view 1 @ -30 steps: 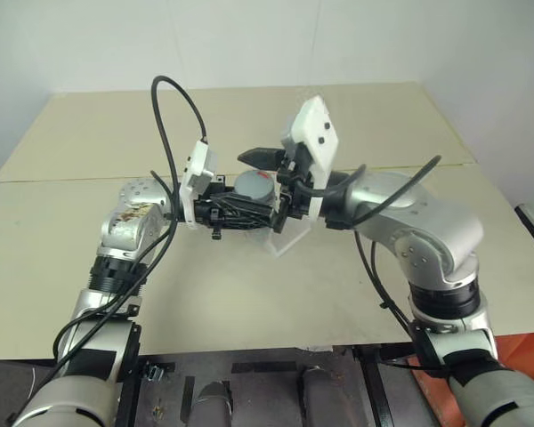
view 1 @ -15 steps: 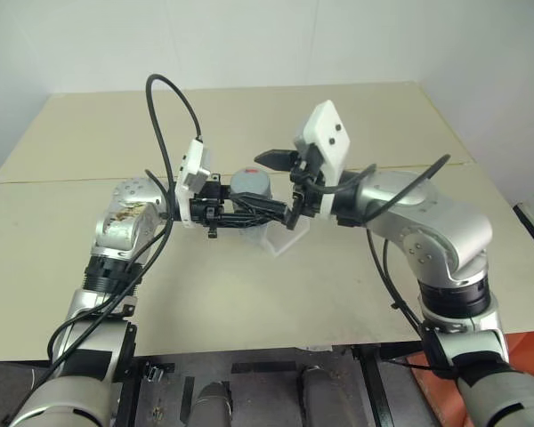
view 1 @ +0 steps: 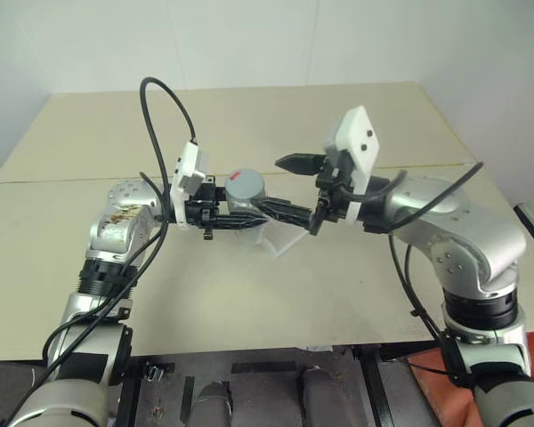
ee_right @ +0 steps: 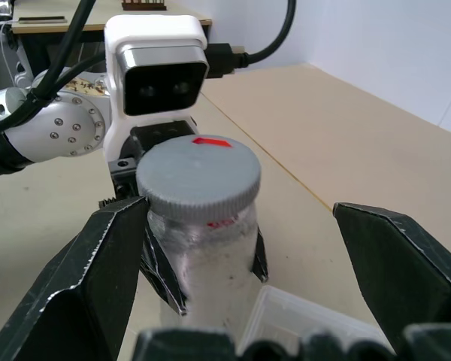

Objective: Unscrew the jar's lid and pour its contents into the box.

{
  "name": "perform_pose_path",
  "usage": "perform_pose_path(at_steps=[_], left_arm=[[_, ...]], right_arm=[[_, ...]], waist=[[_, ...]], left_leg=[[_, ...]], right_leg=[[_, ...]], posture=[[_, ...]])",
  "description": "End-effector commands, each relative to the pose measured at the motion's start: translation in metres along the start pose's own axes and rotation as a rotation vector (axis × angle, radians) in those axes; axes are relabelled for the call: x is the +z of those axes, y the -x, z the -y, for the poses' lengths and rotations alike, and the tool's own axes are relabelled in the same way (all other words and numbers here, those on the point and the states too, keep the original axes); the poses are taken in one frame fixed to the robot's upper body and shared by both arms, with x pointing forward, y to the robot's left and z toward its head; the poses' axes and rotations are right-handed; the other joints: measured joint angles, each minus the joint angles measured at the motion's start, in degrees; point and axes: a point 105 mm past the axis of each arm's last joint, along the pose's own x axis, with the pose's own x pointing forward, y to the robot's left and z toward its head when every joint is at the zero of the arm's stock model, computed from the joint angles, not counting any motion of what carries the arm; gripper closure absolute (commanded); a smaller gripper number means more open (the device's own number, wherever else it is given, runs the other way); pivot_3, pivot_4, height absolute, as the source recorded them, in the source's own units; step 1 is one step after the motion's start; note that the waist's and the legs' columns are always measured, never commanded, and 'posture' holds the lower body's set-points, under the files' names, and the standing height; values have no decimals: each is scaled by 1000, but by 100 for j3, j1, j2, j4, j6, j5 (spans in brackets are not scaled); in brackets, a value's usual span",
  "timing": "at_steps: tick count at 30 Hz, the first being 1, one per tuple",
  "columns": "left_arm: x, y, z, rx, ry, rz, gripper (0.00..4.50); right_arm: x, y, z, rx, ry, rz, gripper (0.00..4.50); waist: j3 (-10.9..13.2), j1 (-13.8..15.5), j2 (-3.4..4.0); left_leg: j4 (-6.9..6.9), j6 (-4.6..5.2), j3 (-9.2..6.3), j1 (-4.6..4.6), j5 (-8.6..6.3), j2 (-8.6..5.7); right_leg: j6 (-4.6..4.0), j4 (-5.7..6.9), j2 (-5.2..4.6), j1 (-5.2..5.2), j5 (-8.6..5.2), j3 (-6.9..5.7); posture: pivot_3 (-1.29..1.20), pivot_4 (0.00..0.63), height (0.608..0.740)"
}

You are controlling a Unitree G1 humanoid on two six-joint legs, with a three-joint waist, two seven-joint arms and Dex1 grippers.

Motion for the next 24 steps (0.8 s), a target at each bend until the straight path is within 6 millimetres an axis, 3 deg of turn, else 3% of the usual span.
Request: perform_pose_path(at_steps=[1,11,17,24], left_arm=[[13,2,2,-13,-59,18,2578],[13,0,2,-11,-59,21,2578],[13,1,1,-9,-55,21,2578],[11,-2,-1,-6,-47,18,2578]], right_arm=[[12,7,-3,8,48,37,37],[10,14,3,-26,47,17,37],[14,20,-6,30,30,33,37],[25,6,-13,46,27,66,37]], waist=[[0,-3,0],[0,1,0],[0,6,0],[0,-5,0]], left_leg=[[0,0,0,0,0,0],[0,0,1,1,0,0],[0,0,0,0,0,0],[0,0,1,3,0,1]], right_leg=[[0,1,0,0,0,0],[0,1,0,0,0,0],[0,0,0,1,0,0],[0,3,0,1,0,0]], posture=[[0,150,740],[0,150,740],[0,150,740],[0,150,740]])
